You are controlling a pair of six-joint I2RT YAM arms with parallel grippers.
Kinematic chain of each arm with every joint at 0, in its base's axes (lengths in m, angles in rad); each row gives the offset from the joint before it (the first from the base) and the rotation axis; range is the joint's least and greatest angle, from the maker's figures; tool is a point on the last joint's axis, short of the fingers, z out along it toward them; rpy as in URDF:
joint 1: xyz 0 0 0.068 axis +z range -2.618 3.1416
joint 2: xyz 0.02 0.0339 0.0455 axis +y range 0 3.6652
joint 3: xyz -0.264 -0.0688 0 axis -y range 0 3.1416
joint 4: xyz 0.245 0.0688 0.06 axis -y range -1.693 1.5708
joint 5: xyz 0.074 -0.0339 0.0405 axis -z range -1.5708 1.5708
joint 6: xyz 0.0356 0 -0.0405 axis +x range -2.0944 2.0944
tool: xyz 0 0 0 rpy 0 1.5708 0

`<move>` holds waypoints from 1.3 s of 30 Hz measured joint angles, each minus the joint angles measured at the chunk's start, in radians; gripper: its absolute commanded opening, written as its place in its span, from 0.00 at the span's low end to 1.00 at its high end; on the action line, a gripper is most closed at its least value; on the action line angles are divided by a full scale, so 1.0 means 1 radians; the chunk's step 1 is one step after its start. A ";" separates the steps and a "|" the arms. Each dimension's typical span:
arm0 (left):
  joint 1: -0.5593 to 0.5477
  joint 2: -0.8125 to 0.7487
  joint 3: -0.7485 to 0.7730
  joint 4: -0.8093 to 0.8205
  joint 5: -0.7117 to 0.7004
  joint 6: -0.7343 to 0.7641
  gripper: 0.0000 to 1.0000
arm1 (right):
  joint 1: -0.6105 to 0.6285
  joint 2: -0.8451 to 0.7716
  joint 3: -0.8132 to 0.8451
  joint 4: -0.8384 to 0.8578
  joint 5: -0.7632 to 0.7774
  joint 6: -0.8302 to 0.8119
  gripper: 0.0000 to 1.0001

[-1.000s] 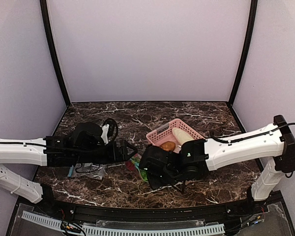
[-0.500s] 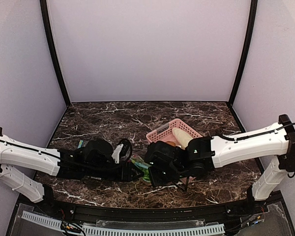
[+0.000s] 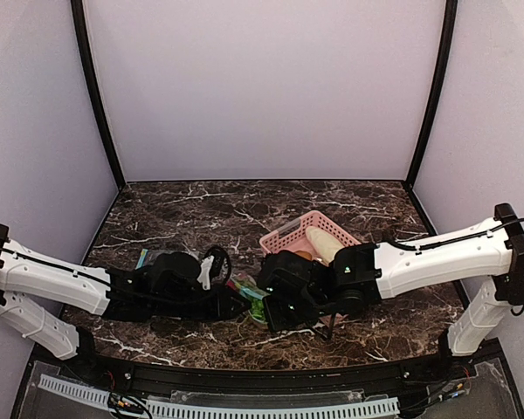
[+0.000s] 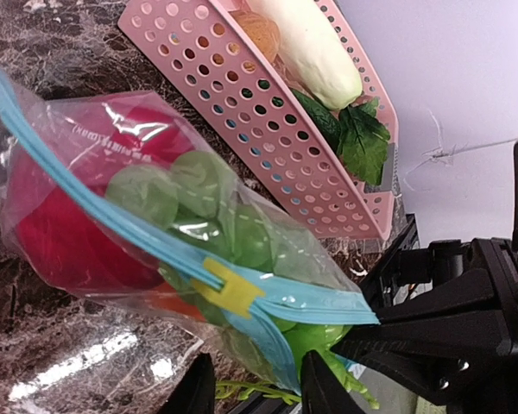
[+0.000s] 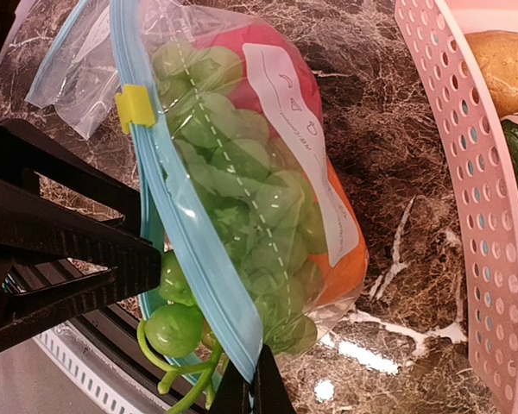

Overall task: Place the food in the zip-top bag and seal the zipper
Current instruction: Pass from the right arm to the left

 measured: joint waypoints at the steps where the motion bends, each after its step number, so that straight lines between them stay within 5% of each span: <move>1: 0.000 0.008 0.000 0.011 0.002 -0.005 0.18 | 0.000 0.000 0.000 0.000 0.000 0.000 0.00; 6: -0.001 0.021 0.001 0.052 0.009 -0.015 0.01 | -0.001 -0.005 -0.009 0.006 -0.004 -0.001 0.00; 11: -0.003 0.024 0.001 0.084 0.011 -0.016 0.01 | -0.002 -0.060 -0.034 0.010 -0.026 -0.034 0.38; 15: -0.003 0.030 0.001 0.099 0.011 -0.016 0.01 | -0.002 -0.143 -0.035 0.021 -0.060 -0.095 0.51; 22: -0.003 0.059 0.034 0.104 0.040 -0.016 0.01 | 0.006 -0.243 -0.027 0.016 -0.098 -0.176 0.44; 31: -0.003 0.074 0.046 0.104 0.065 -0.016 0.01 | 0.010 -0.090 0.023 -0.040 -0.107 -0.198 0.45; 37: -0.003 0.077 0.048 0.104 0.077 -0.016 0.01 | 0.010 -0.053 0.027 -0.071 -0.098 -0.198 0.34; 39: -0.003 0.082 0.051 0.107 0.079 -0.016 0.01 | 0.010 -0.043 0.037 -0.081 -0.092 -0.196 0.22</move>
